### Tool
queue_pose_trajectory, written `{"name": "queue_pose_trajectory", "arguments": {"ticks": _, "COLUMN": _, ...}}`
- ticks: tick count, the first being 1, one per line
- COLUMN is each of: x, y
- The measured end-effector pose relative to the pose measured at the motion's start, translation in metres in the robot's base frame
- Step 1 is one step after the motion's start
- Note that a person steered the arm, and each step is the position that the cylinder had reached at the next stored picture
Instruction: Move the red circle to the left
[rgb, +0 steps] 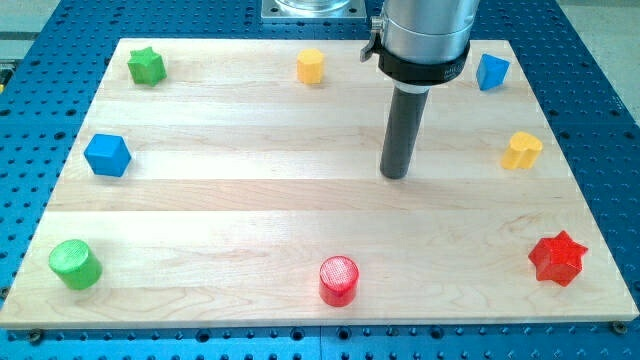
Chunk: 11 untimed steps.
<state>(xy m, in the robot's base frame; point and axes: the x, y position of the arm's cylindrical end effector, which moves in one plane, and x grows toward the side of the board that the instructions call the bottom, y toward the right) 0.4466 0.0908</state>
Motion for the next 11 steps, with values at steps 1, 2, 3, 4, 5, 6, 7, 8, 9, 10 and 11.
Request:
{"name": "queue_pose_trajectory", "arguments": {"ticks": 1, "x": -0.003, "y": 0.009}}
{"name": "queue_pose_trajectory", "arguments": {"ticks": 2, "x": -0.003, "y": 0.009}}
{"name": "queue_pose_trajectory", "arguments": {"ticks": 3, "x": 0.051, "y": 0.009}}
{"name": "queue_pose_trajectory", "arguments": {"ticks": 4, "x": 0.063, "y": 0.008}}
{"name": "queue_pose_trajectory", "arguments": {"ticks": 5, "x": 0.095, "y": 0.007}}
{"name": "queue_pose_trajectory", "arguments": {"ticks": 6, "x": 0.148, "y": 0.006}}
{"name": "queue_pose_trajectory", "arguments": {"ticks": 7, "x": 0.171, "y": -0.004}}
{"name": "queue_pose_trajectory", "arguments": {"ticks": 8, "x": 0.168, "y": -0.027}}
{"name": "queue_pose_trajectory", "arguments": {"ticks": 9, "x": 0.152, "y": -0.087}}
{"name": "queue_pose_trajectory", "arguments": {"ticks": 10, "x": 0.145, "y": -0.116}}
{"name": "queue_pose_trajectory", "arguments": {"ticks": 11, "x": 0.148, "y": -0.12}}
